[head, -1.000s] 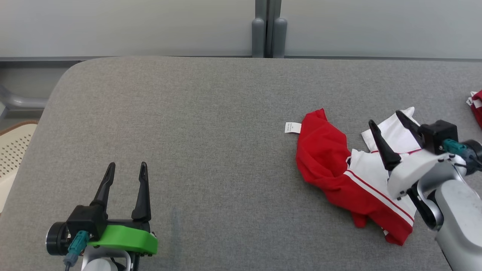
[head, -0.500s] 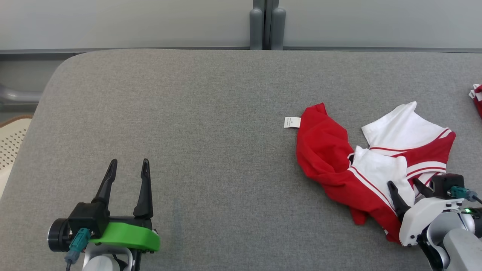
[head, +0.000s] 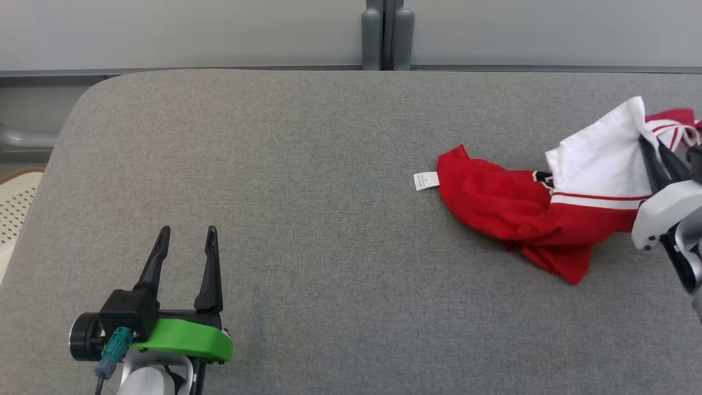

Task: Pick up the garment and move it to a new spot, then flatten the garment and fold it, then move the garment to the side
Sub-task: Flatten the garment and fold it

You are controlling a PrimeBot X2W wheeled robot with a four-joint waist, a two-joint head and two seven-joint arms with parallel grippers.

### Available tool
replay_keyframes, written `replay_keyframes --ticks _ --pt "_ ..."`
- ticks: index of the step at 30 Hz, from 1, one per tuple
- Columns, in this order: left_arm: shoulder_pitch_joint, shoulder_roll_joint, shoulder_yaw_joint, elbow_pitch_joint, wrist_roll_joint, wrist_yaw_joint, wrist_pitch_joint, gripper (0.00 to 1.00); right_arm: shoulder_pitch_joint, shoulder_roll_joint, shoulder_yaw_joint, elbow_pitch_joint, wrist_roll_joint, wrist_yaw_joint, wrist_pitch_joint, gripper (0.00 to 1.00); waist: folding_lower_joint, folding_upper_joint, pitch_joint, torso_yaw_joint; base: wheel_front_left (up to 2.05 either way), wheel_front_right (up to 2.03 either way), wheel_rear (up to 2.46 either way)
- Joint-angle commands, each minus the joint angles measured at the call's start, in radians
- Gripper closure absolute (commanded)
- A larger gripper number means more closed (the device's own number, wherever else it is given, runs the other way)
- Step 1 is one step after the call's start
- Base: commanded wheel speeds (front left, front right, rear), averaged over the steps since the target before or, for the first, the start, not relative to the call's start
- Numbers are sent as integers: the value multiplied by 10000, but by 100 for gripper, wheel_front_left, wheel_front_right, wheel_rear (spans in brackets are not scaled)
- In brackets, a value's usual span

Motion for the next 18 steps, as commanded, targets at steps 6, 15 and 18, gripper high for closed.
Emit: replay_keyframes --ticks 6,15,18 --pt "52 7 -81 80 -70 43 -29 0 -91 -43 -342 886 30 1 -44 0 0 -1 -222 82 0 0 0" --pt "314 7 -46 40 -66 84 -29 0 416 300 -440 225 -75 1 -487 0 0 -1 -536 -75 0 0 0" --pt "389 9 -25 6 -66 107 -29 0 744 535 -496 -616 -80 1 -521 0 0 -1 -608 -146 0 0 0"
